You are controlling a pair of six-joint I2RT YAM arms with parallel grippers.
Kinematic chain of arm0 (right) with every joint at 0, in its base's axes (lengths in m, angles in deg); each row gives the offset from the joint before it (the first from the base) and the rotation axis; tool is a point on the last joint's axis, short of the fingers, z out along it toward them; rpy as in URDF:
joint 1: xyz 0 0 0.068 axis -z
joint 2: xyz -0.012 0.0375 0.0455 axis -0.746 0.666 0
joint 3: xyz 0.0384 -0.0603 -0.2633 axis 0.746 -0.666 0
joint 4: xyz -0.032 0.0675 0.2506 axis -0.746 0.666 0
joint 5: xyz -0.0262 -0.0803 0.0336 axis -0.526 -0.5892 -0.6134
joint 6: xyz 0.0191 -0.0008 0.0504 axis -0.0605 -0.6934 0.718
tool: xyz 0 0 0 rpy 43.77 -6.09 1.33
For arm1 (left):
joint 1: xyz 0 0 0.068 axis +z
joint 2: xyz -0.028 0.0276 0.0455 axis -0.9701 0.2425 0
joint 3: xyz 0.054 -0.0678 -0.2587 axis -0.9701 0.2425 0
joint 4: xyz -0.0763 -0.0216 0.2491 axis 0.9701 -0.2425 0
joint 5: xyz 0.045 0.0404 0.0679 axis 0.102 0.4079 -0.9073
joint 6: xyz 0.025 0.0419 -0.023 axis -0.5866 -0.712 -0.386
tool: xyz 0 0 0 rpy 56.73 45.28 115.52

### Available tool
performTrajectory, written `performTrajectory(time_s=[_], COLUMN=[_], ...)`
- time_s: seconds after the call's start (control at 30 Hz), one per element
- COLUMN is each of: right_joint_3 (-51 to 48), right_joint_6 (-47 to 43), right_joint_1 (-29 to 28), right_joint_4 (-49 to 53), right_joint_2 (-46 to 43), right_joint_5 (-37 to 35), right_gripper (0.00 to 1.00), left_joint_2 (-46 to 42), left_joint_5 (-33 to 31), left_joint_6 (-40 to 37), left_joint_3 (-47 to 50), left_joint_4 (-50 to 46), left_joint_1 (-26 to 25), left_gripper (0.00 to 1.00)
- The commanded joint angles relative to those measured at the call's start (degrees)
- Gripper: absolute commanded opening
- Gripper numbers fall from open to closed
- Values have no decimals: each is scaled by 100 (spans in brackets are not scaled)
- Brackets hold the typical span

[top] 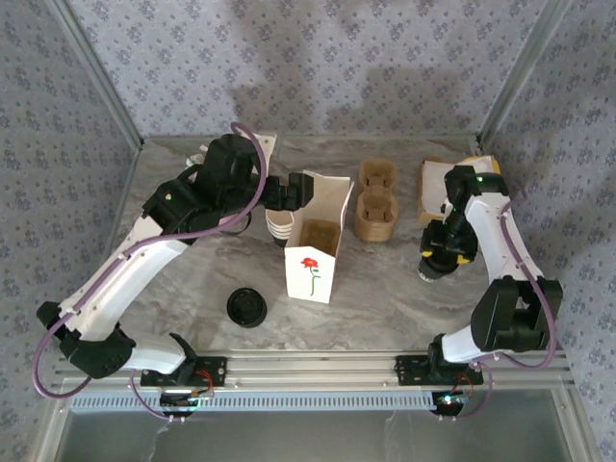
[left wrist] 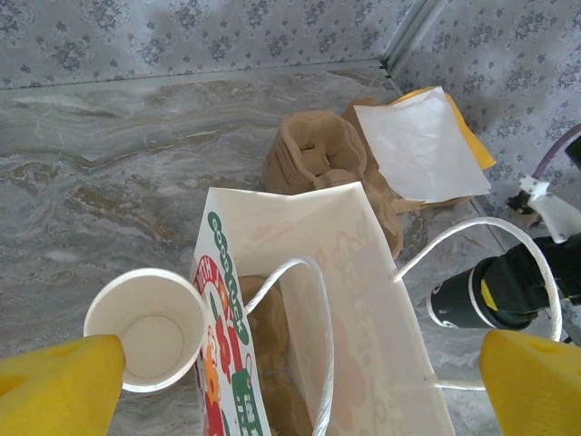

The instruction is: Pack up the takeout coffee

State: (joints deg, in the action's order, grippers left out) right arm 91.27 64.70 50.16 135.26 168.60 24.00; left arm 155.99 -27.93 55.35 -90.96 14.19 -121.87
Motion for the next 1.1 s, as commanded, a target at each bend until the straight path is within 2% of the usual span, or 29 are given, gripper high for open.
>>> performTrajectory(time_s=[0.0, 0.37, 0.6, 0.83, 1.07], right_joint_3=[289, 1160, 1717, 2644, 2643], right_joint_6=[176, 406, 796, 1204, 1598], right_joint_1=[46, -175, -700, -1388, -1937], right_joint_4=[476, 1372, 1824, 2532, 2586], right_joint_2=[-106, -288, -375, -336, -539], right_joint_5=[-34, -20, -52, -252, 200], right_gripper=[65, 64, 64, 64, 63], left_joint_2=[33, 58, -15, -36, 36], left_joint_5=[-157, -630, -824, -1044, -1126], left_joint_6=[-124, -402, -534, -705, -845], left_joint_3=[-188, -106, 87, 486, 578], left_joint_4=[40, 93, 137, 563, 825], left_joint_1=[-78, -286, -302, -298, -250], left_gripper=[100, 100, 100, 100, 100])
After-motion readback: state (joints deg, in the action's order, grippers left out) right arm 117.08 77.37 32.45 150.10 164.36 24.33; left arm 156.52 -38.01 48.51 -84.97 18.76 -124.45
